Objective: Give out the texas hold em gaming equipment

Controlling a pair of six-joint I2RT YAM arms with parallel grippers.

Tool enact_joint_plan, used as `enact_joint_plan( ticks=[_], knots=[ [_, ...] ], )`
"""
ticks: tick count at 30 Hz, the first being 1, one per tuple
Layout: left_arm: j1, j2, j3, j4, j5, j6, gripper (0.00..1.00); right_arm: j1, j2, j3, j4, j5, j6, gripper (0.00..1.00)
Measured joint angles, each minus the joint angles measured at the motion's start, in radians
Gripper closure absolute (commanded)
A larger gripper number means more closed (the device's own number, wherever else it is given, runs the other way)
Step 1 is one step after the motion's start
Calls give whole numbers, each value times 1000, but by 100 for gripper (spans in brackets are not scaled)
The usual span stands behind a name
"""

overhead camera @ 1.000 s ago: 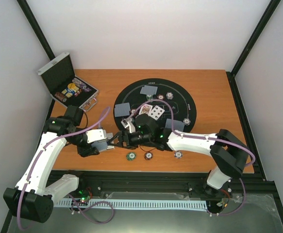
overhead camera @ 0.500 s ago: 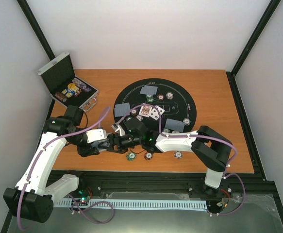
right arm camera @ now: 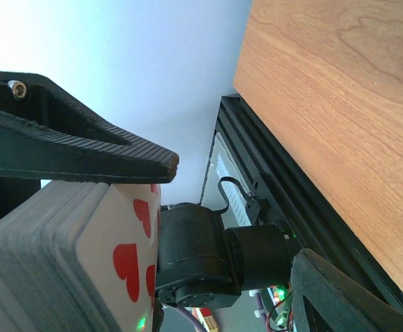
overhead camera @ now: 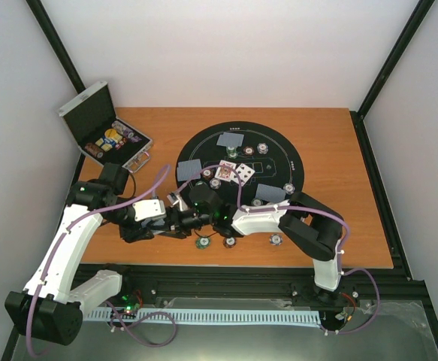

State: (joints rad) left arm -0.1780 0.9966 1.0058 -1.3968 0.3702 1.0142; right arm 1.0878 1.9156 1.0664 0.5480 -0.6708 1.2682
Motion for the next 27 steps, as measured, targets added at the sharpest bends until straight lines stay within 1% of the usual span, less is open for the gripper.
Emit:
enact_joint_plan(
  ticks=[12, 18, 27],
  knots=[
    [0, 3, 1, 1, -2, 0, 99, -37, -16, -63, 83, -22, 7, 39],
    [0, 3, 2, 2, -3, 0, 99, -49, -45, -67, 45, -22, -19, 41],
    [0, 3, 2, 1, 0, 0, 99, -60, -101, -67, -56, -14, -64, 41]
  ],
)
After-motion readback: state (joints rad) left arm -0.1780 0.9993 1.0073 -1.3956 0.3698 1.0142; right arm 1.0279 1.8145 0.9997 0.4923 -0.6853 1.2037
